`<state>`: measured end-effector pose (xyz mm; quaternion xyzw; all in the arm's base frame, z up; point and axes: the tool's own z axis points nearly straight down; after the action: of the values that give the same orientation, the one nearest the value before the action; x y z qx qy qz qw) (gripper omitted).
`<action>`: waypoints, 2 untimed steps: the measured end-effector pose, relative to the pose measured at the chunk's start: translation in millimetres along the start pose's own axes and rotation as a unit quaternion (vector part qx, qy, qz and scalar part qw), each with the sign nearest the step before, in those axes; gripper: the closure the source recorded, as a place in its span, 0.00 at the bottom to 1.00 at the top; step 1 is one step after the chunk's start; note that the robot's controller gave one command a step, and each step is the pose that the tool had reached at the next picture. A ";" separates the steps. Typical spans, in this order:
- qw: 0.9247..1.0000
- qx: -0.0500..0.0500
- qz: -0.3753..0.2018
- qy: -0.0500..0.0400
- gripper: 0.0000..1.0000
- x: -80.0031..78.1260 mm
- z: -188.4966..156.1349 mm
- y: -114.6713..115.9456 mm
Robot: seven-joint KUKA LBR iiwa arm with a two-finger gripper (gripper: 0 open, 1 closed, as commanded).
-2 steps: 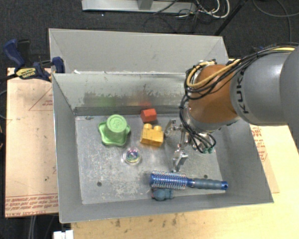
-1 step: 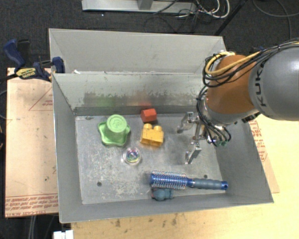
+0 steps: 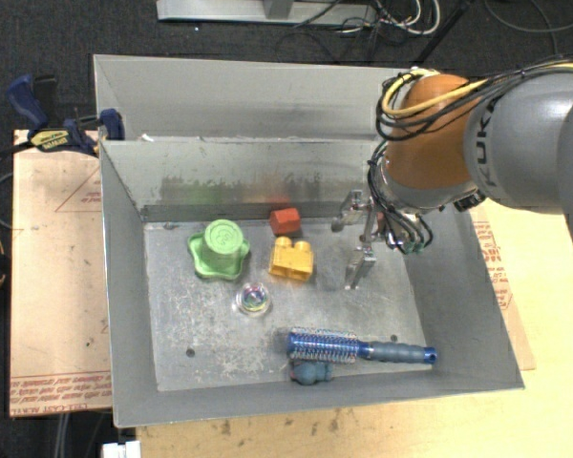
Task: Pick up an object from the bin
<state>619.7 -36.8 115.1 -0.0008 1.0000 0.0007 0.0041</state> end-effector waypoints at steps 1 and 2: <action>0.988 0.001 -0.155 0.002 0.00 -10.1 39.0 90.5; 0.988 0.000 -0.153 0.002 0.00 -12.1 36.3 90.5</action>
Offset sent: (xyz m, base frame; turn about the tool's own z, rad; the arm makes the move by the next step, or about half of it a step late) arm 0.0070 0.0910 -0.0451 -0.3120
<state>632.0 53.8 79.1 -0.1542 0.9880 -0.0003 0.0026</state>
